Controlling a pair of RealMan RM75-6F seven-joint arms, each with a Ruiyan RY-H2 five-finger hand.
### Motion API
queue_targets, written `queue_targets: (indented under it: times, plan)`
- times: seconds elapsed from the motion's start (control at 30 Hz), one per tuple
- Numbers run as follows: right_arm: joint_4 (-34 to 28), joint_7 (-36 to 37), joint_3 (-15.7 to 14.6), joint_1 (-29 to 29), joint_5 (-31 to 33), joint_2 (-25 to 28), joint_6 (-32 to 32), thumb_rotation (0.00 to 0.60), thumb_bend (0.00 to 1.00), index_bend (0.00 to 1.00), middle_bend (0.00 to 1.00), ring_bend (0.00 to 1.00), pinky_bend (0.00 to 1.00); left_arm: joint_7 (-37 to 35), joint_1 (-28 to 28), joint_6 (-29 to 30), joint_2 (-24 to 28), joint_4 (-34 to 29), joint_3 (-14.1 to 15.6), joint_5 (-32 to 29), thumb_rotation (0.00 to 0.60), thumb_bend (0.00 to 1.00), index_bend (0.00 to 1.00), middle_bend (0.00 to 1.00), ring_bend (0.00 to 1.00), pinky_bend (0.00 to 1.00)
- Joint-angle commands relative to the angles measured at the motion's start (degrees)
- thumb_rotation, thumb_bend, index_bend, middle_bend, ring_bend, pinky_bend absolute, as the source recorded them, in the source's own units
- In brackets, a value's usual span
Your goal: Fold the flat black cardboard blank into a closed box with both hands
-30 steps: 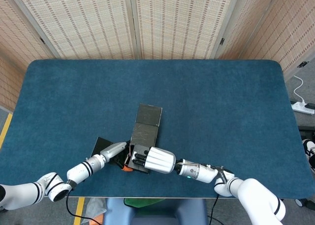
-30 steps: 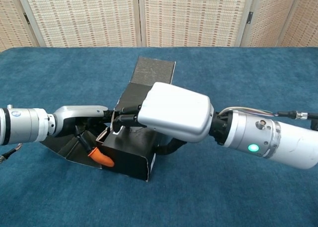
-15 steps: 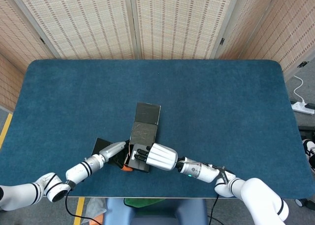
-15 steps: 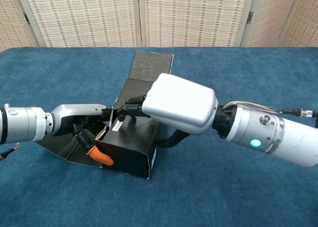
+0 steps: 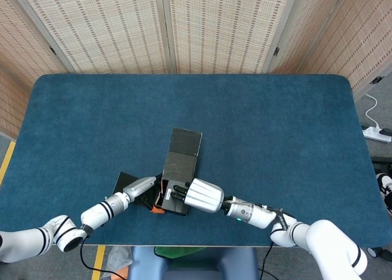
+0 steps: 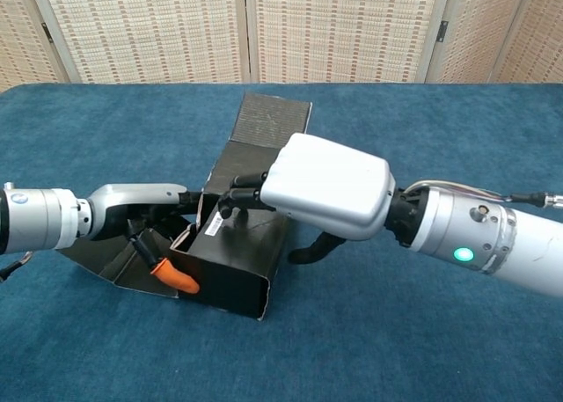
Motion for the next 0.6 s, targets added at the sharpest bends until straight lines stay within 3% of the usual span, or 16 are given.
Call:
queue_targets:
  times: [0.03, 0.43, 0.6]
  plan:
    - [-0.6, -0.1, -0.1, 0.0, -0.2, 0.4, -0.1, 0.600, 0.06, 0.33, 0.34, 0.77, 1.00, -0.1, 0.1, 0.0, 0.0, 0.0, 0.0, -0.1, 0.600, 0.17, 0.00, 0.00, 0.47, 0.56]
    - [-1.7, 1.0, -0.4, 0.6, -1.3, 1.6, -0.3, 0.600, 0.13, 0.33, 0.33, 0.77, 1.00, -0.3, 0.2, -0.5, -0.2, 0.3, 0.0, -0.2, 0.600, 0.18, 0.00, 0.00, 0.46, 0.56]
    - [-2.4, 0.6, -0.4, 0.9, -1.5, 2.2, -0.9, 0.600, 0.14, 0.44, 0.34, 0.77, 1.00, -0.5, 0.1, -0.9, -0.2, 0.5, 0.0, -0.3, 0.600, 0.18, 0.00, 0.00, 0.46, 0.56]
